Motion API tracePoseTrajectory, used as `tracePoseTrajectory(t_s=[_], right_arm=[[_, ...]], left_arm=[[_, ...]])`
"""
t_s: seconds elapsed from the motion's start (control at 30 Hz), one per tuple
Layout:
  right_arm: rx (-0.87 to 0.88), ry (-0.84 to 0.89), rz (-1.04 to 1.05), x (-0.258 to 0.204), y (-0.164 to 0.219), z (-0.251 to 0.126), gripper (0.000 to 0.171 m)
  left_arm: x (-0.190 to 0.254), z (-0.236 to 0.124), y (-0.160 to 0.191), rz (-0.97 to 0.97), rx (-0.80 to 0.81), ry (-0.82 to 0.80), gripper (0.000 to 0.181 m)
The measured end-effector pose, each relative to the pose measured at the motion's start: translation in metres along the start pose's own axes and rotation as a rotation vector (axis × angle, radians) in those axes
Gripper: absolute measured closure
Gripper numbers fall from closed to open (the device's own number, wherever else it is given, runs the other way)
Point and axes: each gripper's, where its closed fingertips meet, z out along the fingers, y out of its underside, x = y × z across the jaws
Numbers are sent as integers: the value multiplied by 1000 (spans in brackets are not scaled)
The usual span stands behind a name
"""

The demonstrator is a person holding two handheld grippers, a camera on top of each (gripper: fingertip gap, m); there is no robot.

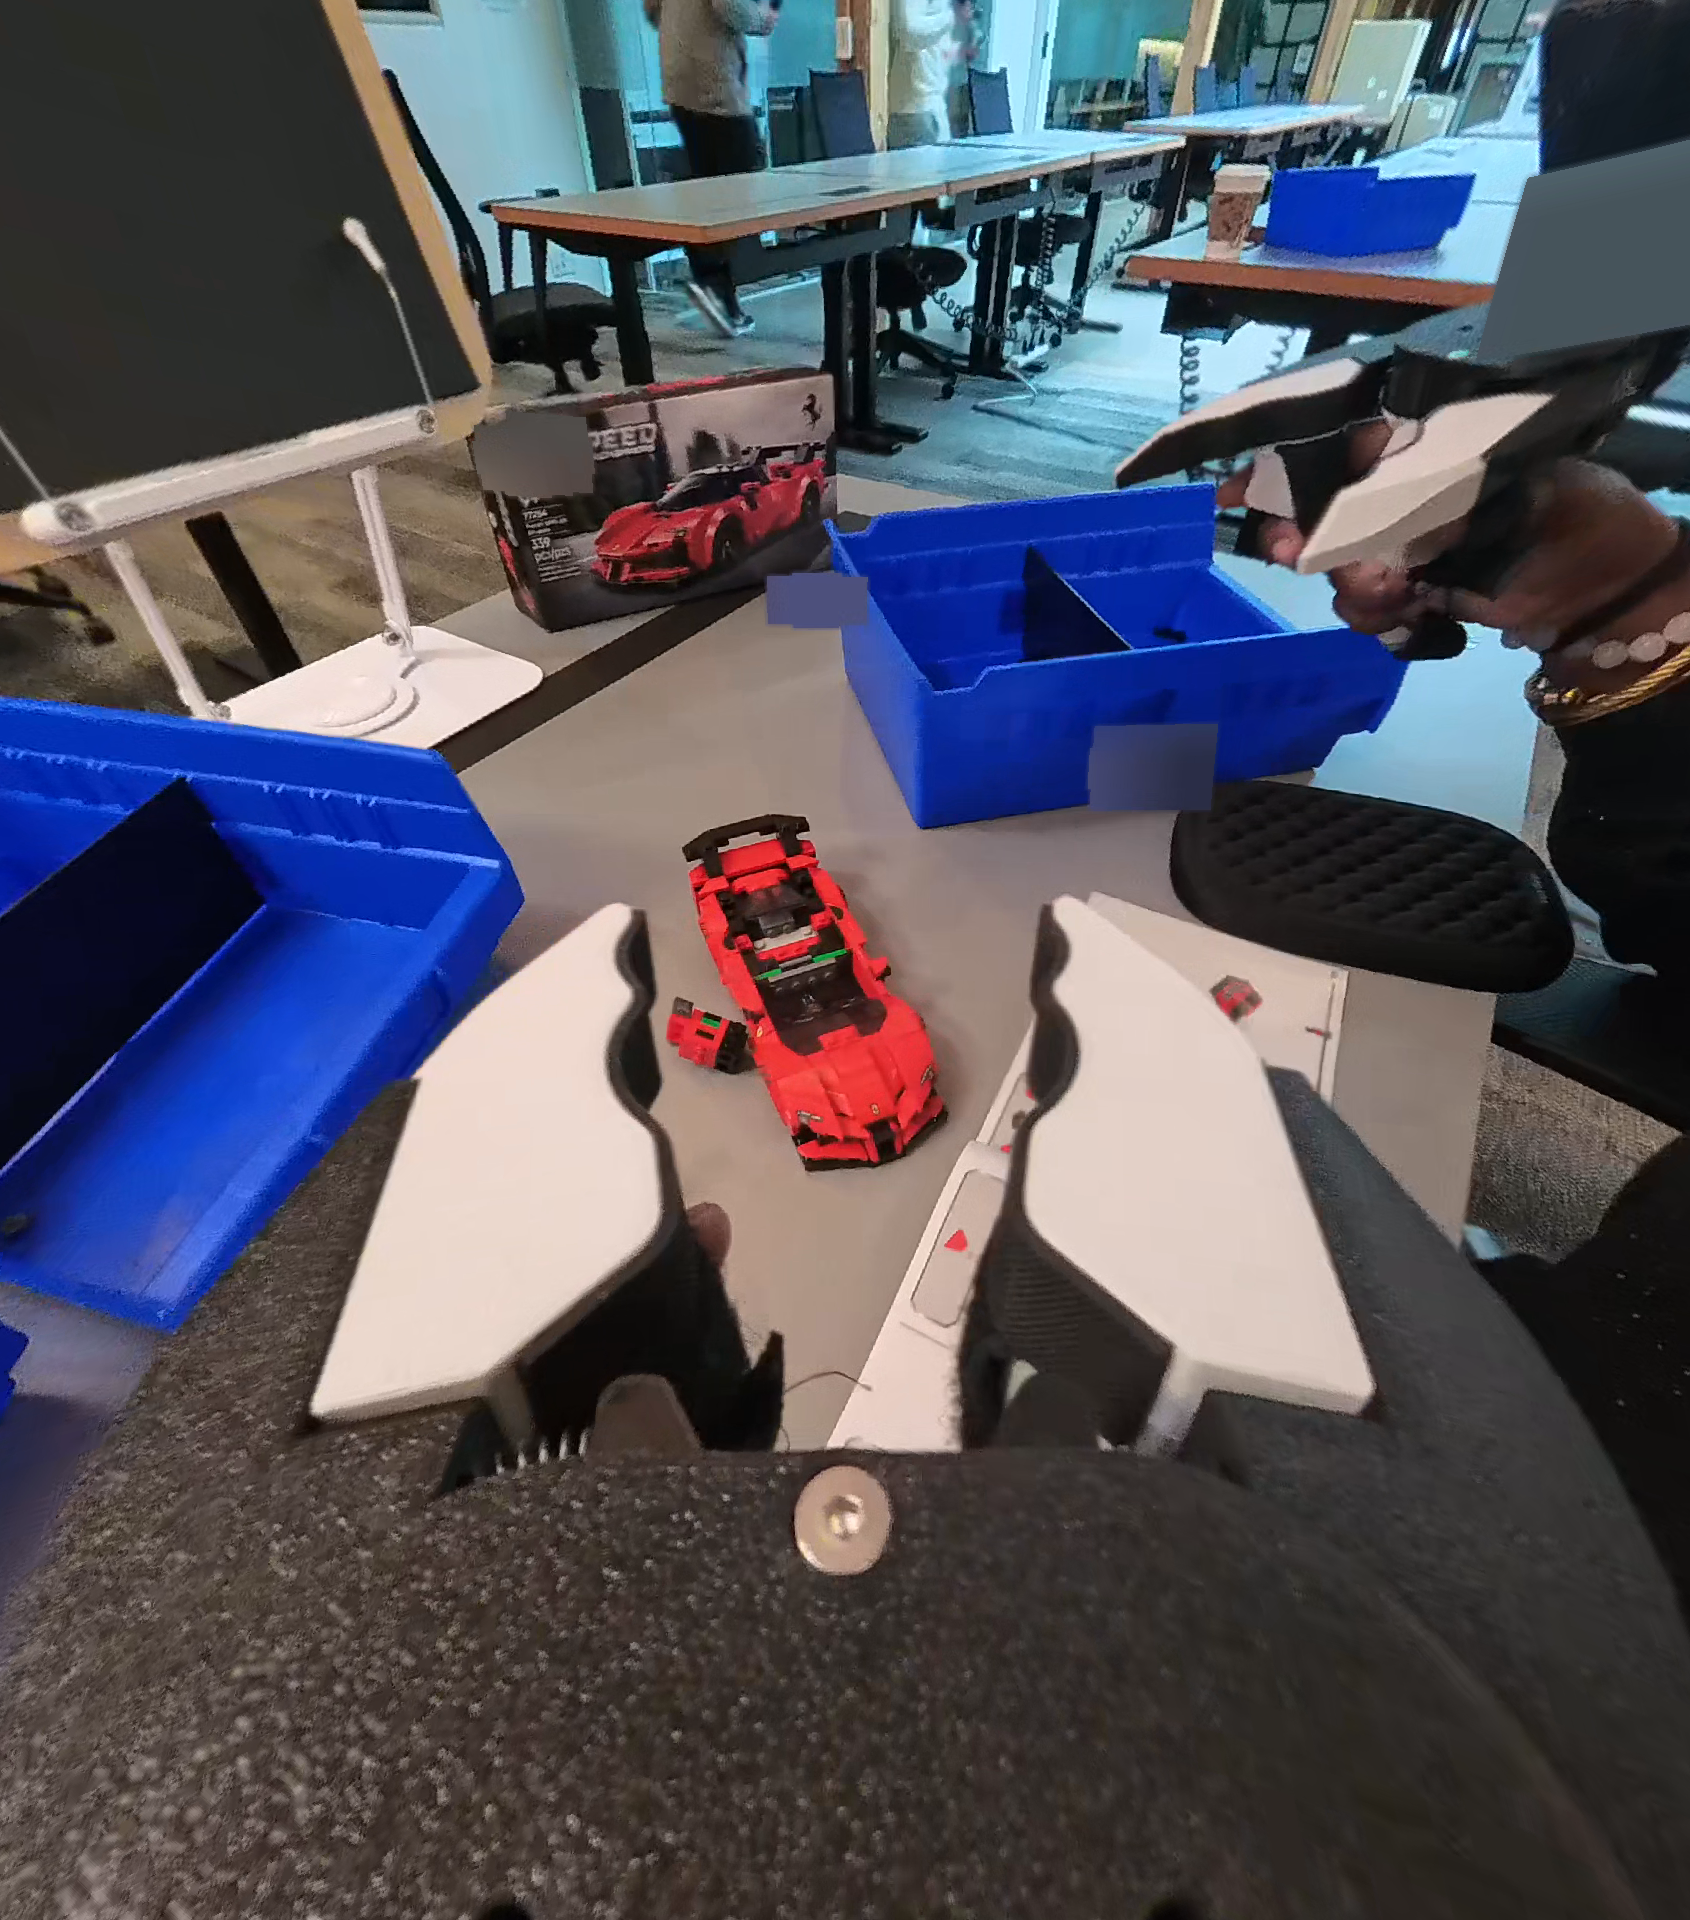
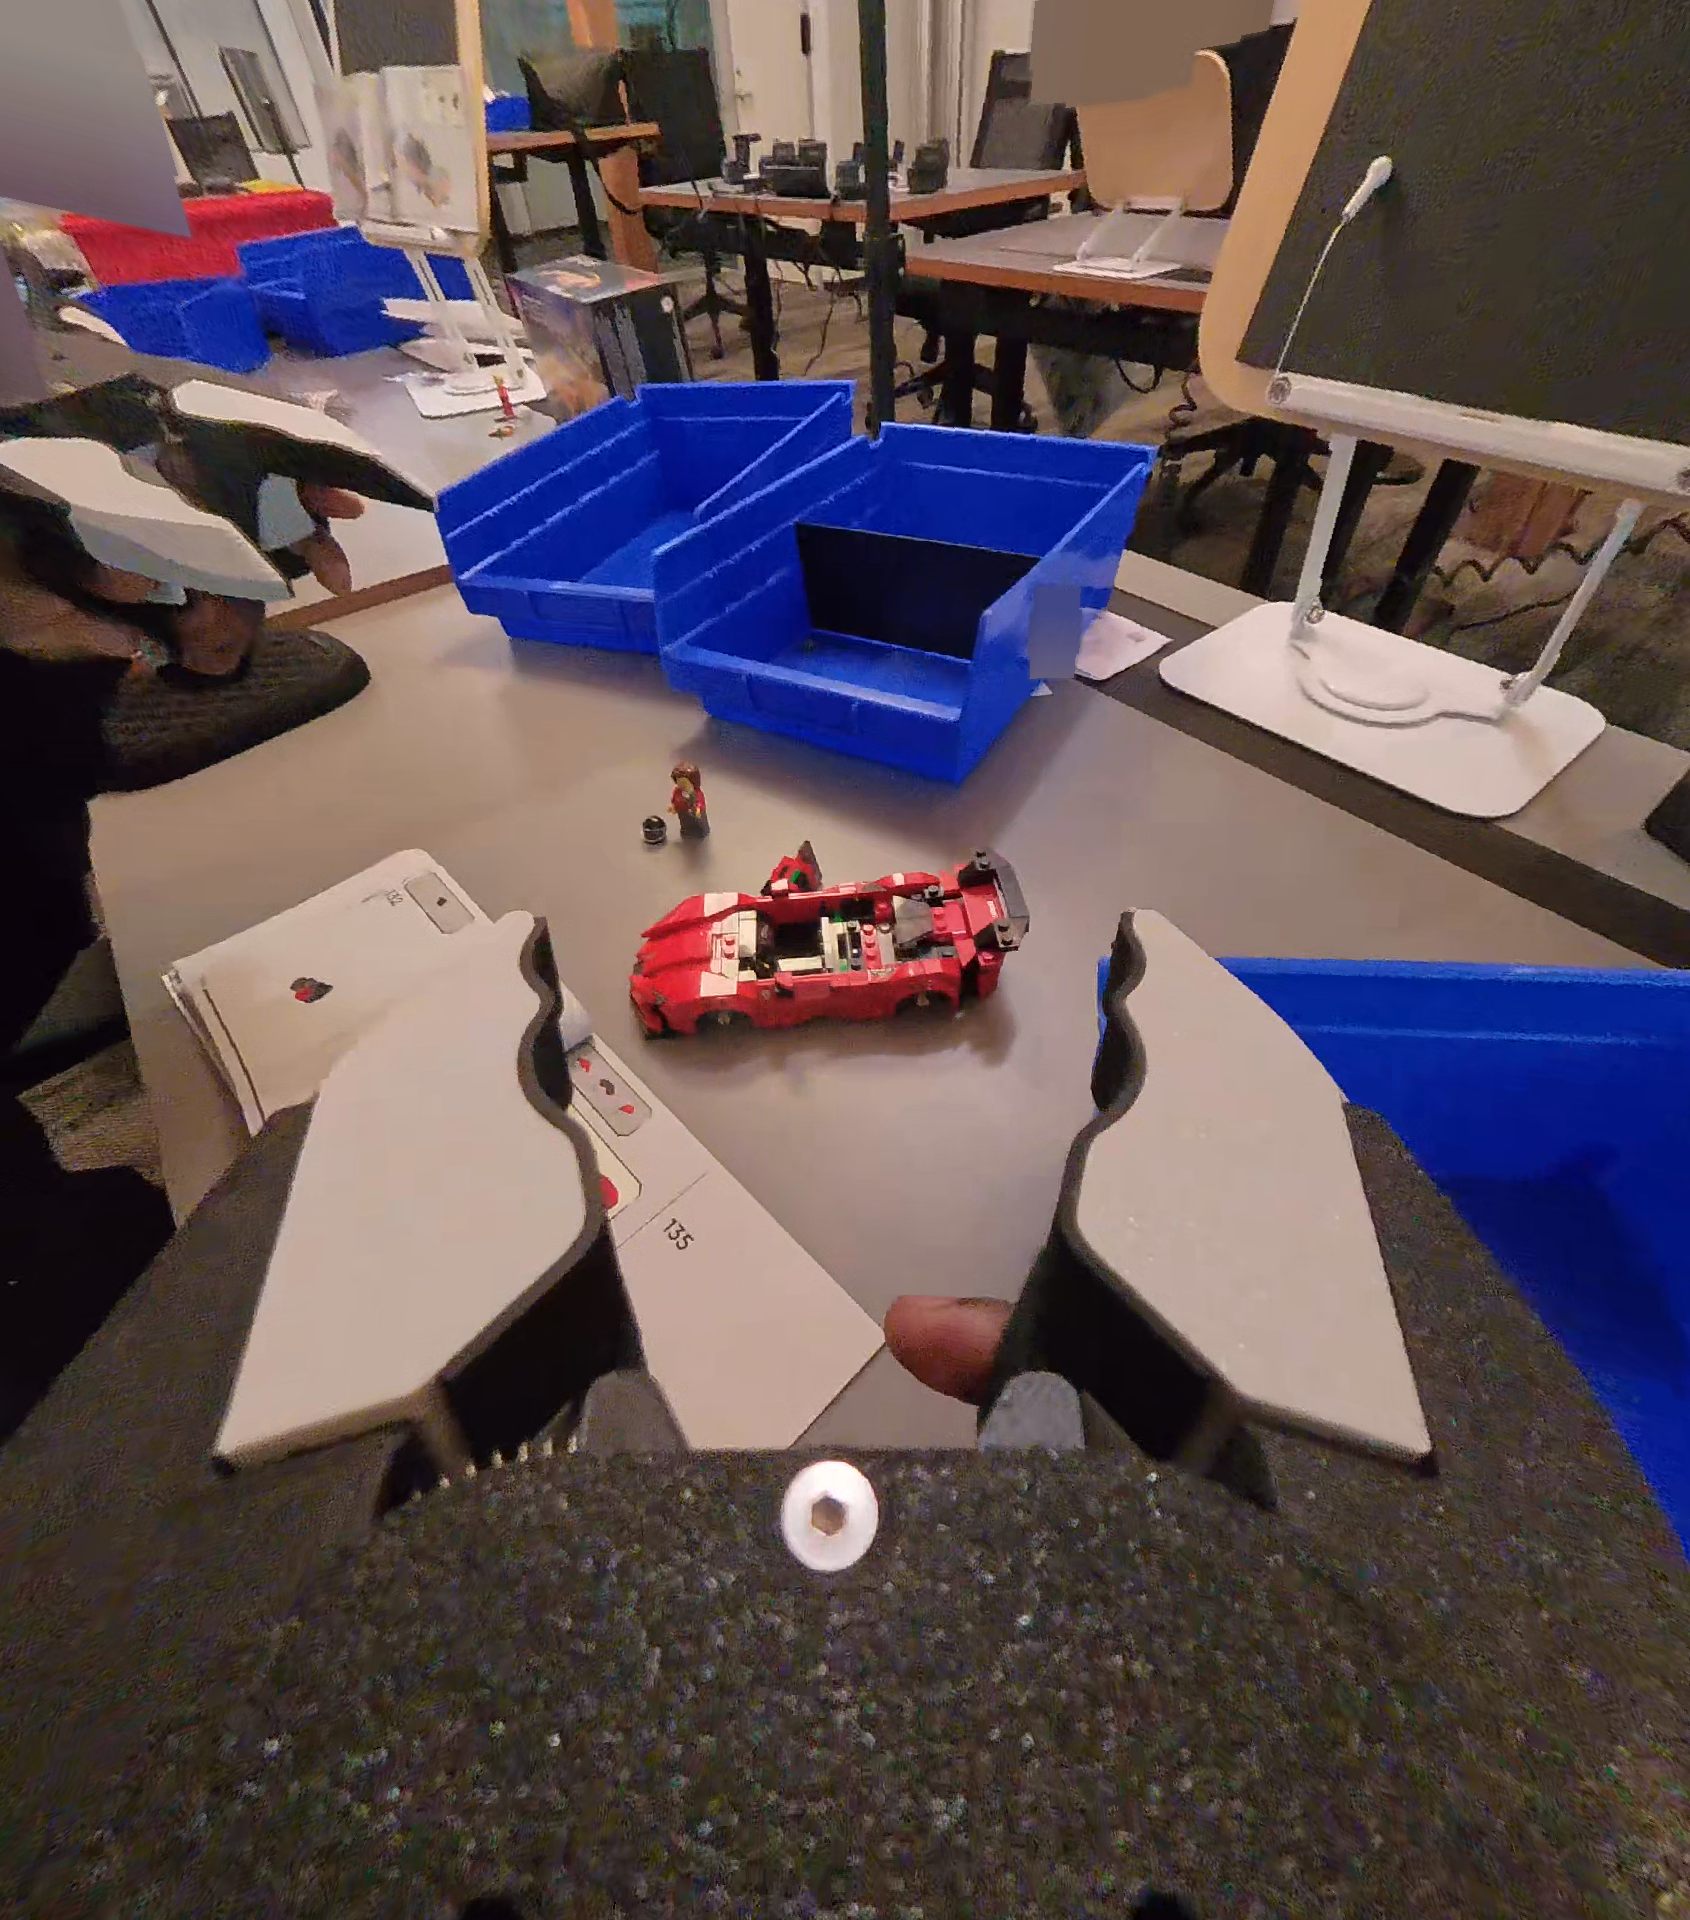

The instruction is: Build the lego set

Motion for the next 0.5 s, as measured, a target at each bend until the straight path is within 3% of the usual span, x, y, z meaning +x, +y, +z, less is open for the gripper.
tracePoseTrajectory(t_s=[0.07, 0.1, 0.17, 0.3, 0.5], right_arm=[[-18, 23, -27, 6, 2, 4, 74], [-33, 51, -46, 12, 4, 5, 80], [-55, 106, -78, 26, 5, 5, 101], [-2, 125, -99, 36, -6, 4, 169], [-7, 164, -161, 30, -6, -8, 171]], left_arm=[[-10, -4, 6, -13, 20, -27, 132], [-15, -5, 9, -22, 31, -29, 154], [-21, -5, 14, -58, 21, 10, 179], [-36, -6, 14, -99, 28, 23, 181], [-26, -12, 5, -25, 5, 42, 179]])
